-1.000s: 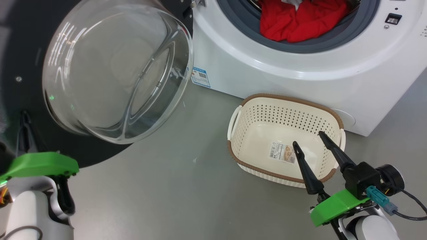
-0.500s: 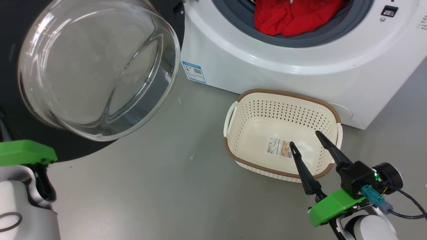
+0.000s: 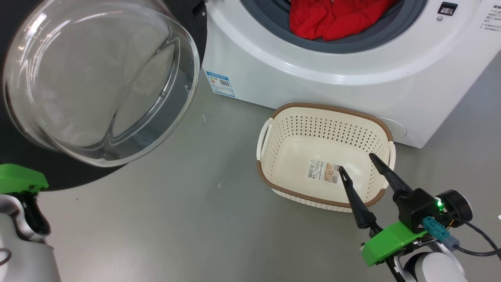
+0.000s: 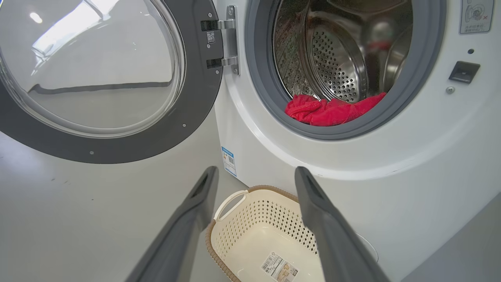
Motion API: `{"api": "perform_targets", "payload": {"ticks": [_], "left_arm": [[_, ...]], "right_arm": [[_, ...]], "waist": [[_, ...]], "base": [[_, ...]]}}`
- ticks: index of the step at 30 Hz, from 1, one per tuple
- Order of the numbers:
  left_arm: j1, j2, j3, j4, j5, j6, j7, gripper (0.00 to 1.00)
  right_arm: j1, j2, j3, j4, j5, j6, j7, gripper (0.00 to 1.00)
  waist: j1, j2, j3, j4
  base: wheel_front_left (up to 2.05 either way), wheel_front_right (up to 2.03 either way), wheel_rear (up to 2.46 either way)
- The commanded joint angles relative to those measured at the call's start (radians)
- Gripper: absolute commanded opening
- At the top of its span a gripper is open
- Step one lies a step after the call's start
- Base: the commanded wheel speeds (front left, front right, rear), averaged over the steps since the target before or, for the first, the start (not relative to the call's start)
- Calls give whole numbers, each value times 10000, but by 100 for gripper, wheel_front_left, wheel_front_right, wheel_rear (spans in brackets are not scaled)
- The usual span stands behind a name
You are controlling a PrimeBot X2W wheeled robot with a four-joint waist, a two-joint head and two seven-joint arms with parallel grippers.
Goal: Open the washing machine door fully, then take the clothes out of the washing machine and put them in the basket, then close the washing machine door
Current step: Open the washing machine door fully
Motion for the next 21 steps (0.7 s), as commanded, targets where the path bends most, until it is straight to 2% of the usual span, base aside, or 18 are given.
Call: {"api": "perform_targets", "payload": {"ticks": [1, 5, 6, 7, 9, 12, 15, 21], "left_arm": [[-174, 479, 289, -268, 148, -24, -78, 0], [-65, 385, 377, -350, 319, -240, -78, 0], [-31, 359, 403, -407, 354, -288, -78, 10], [18, 314, 410, -506, 389, -338, -78, 25], [175, 196, 366, -768, 483, -407, -78, 40], [391, 55, 234, -1174, 574, -540, -78, 48], [611, -43, 6, -1738, 621, -666, -78, 100], [1019, -119, -818, -3203, 348, -1052, -78, 100]], "right_arm": [[-175, 38, 253, -305, -65, 63, 15, 100], [-157, 38, 255, -232, 14, 63, -21, 100], [-151, 38, 256, -212, 41, 63, -31, 100], [-141, 38, 255, -191, 72, 63, -49, 100], [-121, 38, 247, -138, 141, 63, -106, 100], [-95, 38, 239, -73, 258, 63, -196, 100], [-81, 38, 214, 20, 383, 63, -307, 100], [-78, 38, 140, 203, 633, 63, -597, 100]], "waist": [[0, 0, -30, -14], [0, 0, -183, -57], [0, 0, -229, -62], [0, 0, -280, -65], [0, 0, -390, -70], [0, 0, -542, -91], [0, 0, -665, -136], [0, 0, -821, -357]], "base": [[0, 0, 0], [0, 0, 0], [0, 0, 0], [0, 0, 0], [0, 0, 0], [0, 0, 0], [0, 0, 0], [0, 0, 0]]}}
